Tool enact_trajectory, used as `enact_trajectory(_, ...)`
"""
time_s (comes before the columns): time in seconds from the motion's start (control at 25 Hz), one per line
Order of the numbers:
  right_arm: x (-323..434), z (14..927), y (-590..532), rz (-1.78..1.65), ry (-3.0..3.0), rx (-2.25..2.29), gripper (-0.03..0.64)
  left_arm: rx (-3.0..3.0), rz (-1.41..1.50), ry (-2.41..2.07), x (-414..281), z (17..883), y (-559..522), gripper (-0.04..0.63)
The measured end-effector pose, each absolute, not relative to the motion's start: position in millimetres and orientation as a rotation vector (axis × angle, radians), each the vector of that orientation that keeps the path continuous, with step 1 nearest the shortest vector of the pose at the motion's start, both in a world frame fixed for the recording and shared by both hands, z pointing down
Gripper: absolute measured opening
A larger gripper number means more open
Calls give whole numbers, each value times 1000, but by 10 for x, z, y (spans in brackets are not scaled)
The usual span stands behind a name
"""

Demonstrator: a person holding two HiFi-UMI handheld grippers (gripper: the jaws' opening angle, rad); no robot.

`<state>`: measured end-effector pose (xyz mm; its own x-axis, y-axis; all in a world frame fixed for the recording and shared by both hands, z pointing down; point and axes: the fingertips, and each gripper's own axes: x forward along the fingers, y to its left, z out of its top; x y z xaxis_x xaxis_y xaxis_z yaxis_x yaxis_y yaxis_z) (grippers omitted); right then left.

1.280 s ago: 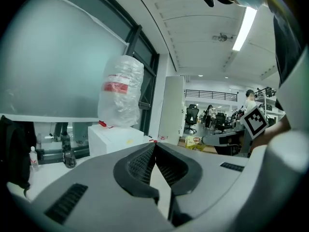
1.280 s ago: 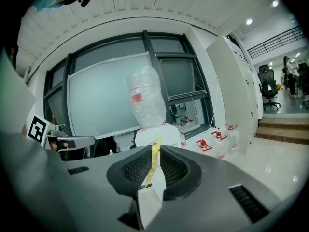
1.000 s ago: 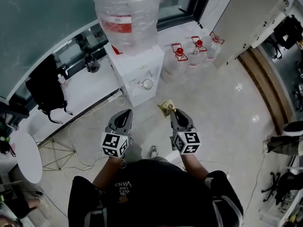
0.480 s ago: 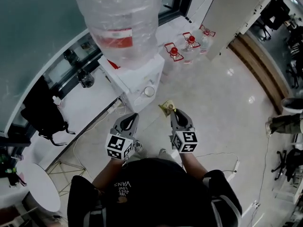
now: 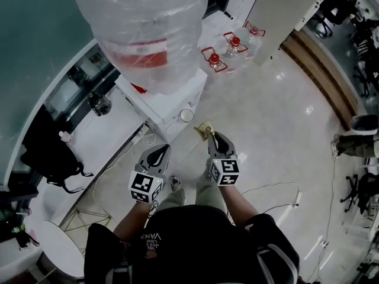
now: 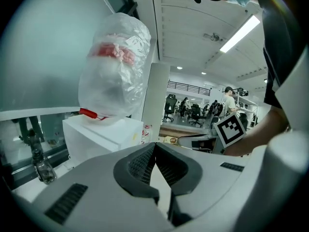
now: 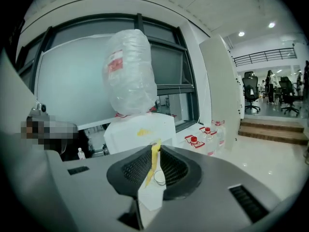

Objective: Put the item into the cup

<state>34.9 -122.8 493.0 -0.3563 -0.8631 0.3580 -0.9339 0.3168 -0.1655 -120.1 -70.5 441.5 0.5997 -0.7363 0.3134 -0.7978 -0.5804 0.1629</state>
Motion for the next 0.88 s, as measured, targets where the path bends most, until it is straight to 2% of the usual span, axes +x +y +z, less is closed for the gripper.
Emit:
enact_trajectory(0.56,207,6047,-2187,453,-2358,1510,74,2559,247,-1305,-1025,4698,-1168,18)
enact_trajectory(0.88,-65,6805,-2581,409,-2346,1434,74,2478,277,-1352,-1091,5216,-1385,20)
